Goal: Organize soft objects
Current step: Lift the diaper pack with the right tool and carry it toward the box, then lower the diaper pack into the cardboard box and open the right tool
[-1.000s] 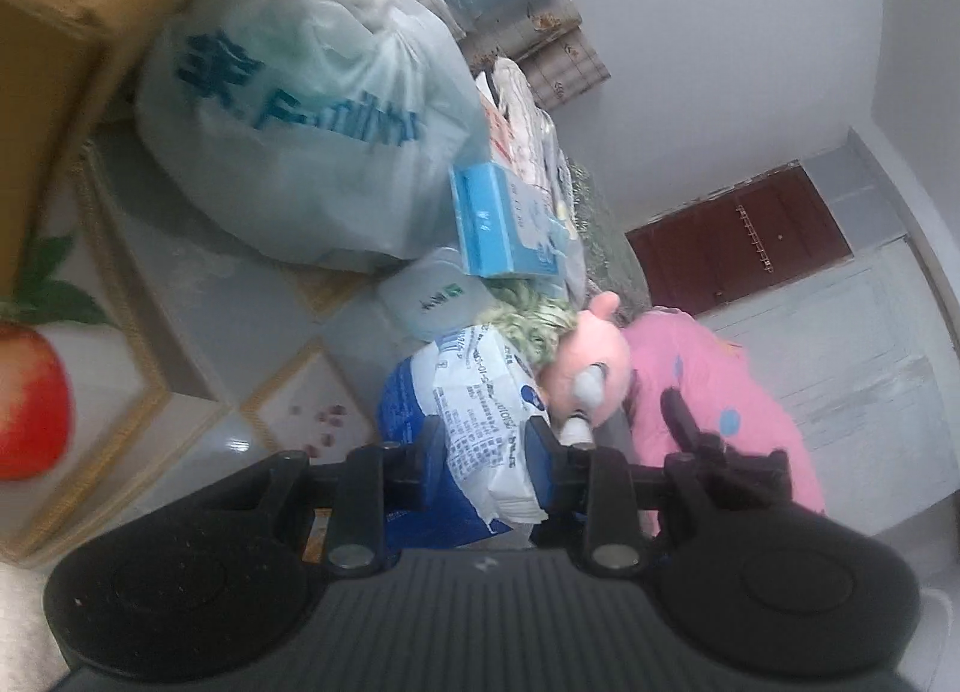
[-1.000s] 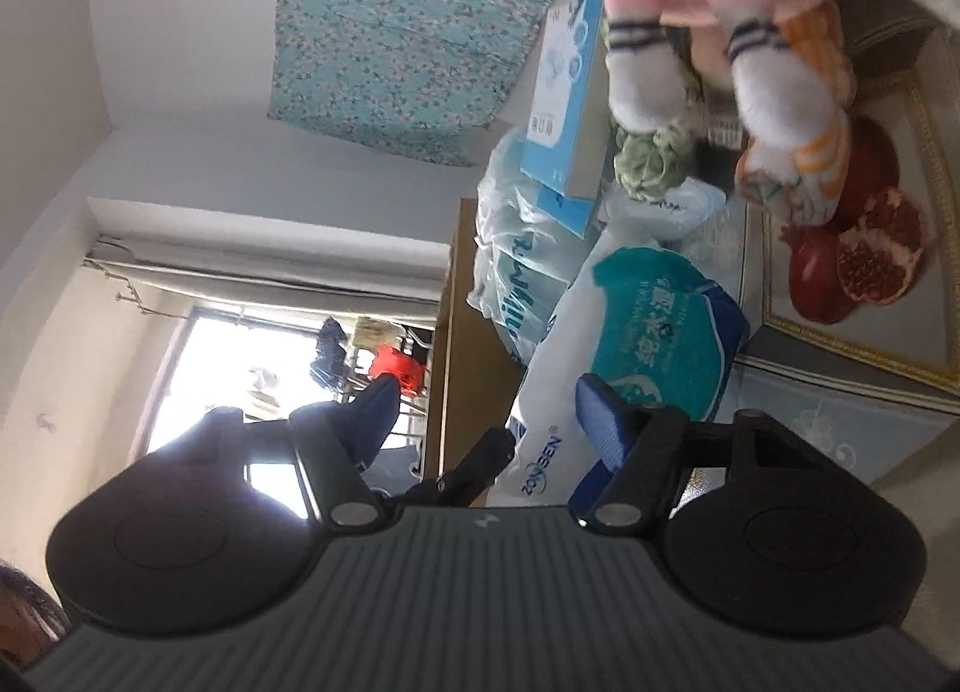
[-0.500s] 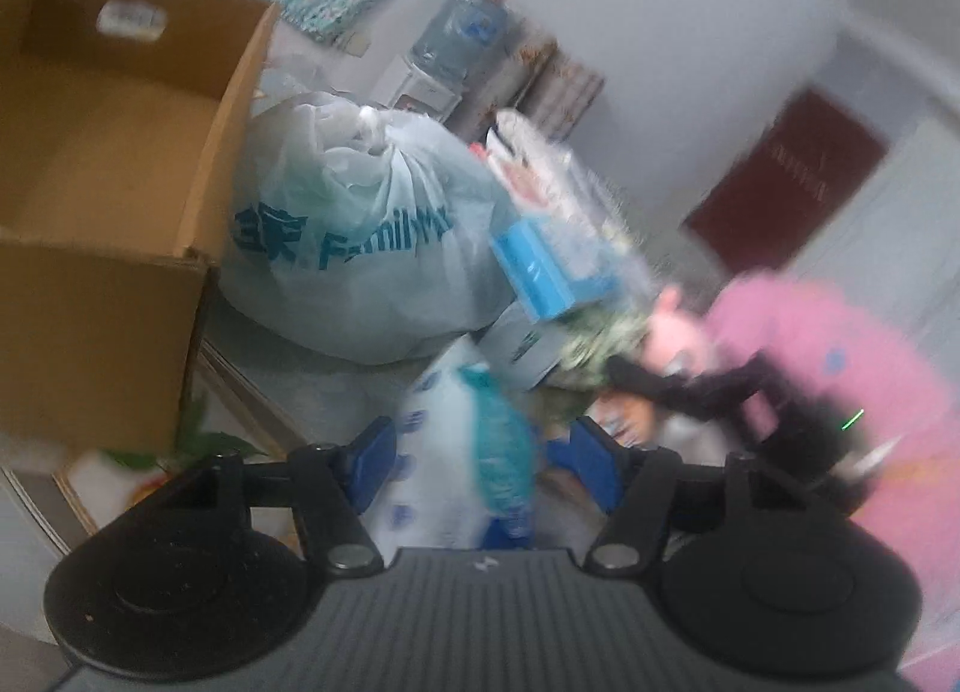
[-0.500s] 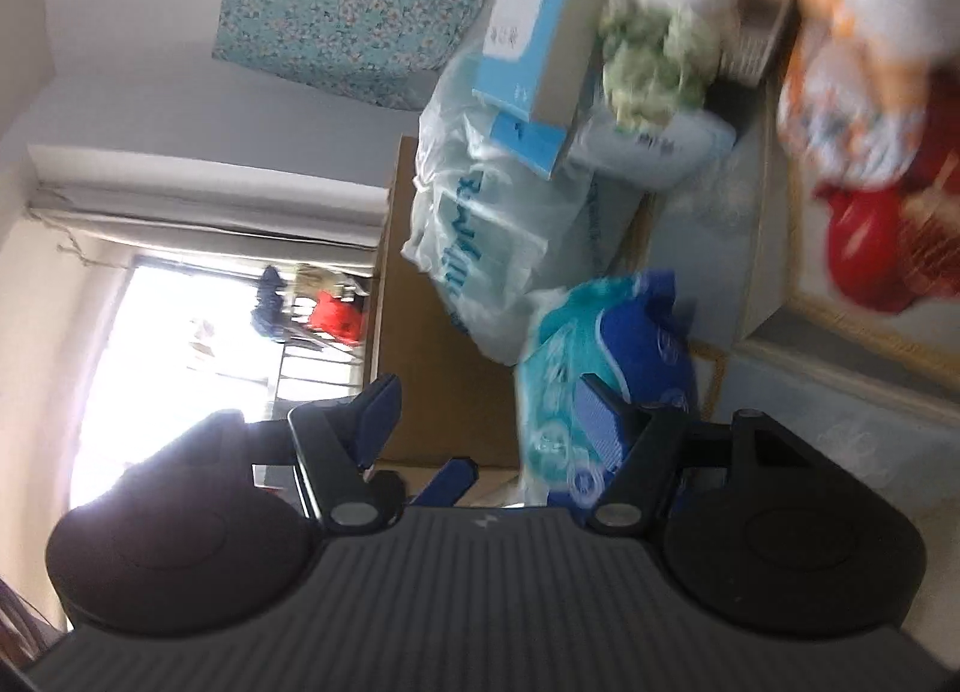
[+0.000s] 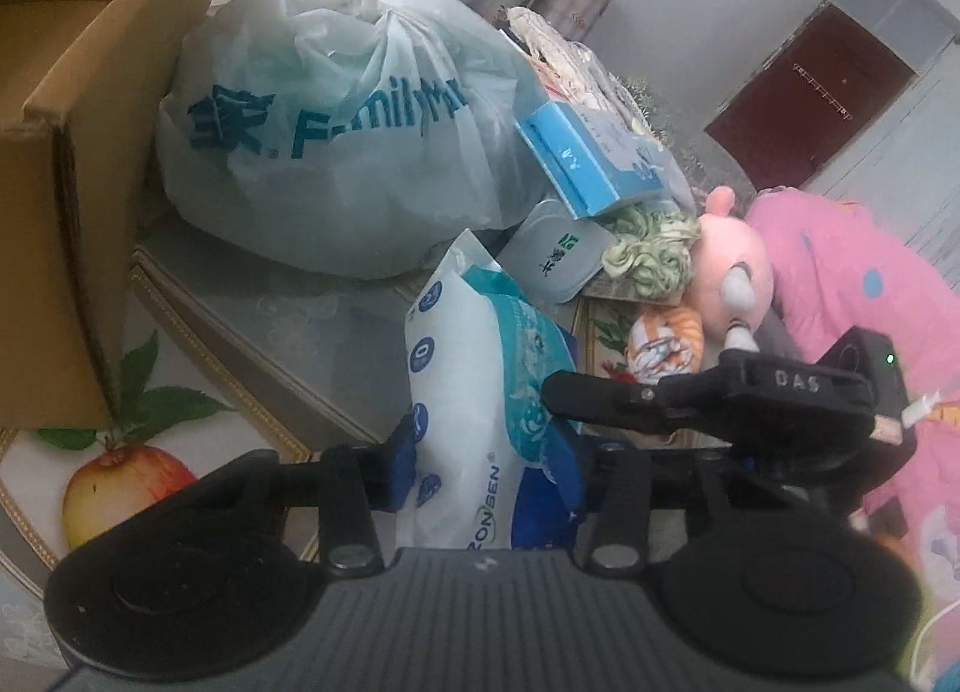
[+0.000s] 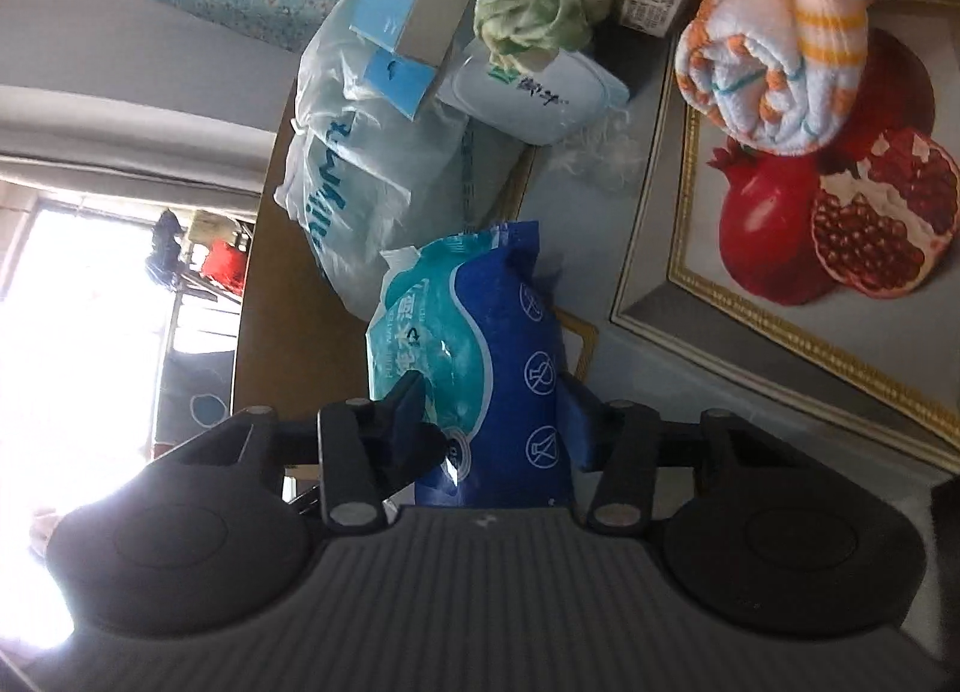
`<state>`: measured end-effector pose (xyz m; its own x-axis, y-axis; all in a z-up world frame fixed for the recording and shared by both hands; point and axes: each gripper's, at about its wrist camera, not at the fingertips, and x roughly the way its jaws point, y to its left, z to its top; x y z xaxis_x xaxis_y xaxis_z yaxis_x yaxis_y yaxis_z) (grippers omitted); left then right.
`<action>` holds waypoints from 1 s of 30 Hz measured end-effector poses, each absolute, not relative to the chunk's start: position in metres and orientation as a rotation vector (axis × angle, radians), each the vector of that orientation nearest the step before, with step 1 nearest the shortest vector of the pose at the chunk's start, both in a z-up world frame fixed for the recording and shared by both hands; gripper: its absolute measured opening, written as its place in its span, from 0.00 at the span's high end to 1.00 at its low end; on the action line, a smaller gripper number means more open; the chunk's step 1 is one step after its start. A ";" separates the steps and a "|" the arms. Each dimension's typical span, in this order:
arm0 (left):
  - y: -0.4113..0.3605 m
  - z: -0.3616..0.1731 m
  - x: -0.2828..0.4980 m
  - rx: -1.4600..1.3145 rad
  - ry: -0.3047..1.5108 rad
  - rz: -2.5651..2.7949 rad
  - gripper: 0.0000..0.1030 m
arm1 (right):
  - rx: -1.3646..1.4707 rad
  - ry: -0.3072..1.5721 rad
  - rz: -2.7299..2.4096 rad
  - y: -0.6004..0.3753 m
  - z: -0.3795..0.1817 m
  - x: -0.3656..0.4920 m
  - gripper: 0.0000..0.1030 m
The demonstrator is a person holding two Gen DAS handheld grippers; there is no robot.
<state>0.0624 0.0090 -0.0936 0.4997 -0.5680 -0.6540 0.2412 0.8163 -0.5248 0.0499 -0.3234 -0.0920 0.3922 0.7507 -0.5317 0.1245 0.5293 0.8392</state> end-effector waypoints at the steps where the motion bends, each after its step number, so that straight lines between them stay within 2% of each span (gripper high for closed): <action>1: 0.006 -0.091 0.062 -0.382 0.926 -0.510 0.59 | 0.953 1.111 0.482 -0.325 -0.089 0.047 0.56; 10: -0.026 -0.021 0.064 -0.279 0.774 -0.599 0.61 | 0.932 0.902 0.487 -0.364 -0.014 0.030 0.55; 18: -0.027 0.059 0.122 -0.239 0.707 -0.600 0.61 | 0.858 0.791 0.542 -0.367 0.066 0.094 0.55; 24: 0.022 0.097 0.170 -0.274 0.688 -0.485 0.61 | 0.797 0.832 0.647 -0.309 0.109 0.178 0.55; 30: 0.116 0.110 0.198 -0.323 0.690 -0.271 0.61 | 0.736 0.963 0.787 -0.177 0.119 0.271 0.54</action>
<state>0.1982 0.1160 0.1097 0.7396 -0.3480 -0.5761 0.1370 0.9159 -0.3774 0.2706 -0.1772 0.1186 0.3519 0.8372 -0.4186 -0.2431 0.5136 0.8229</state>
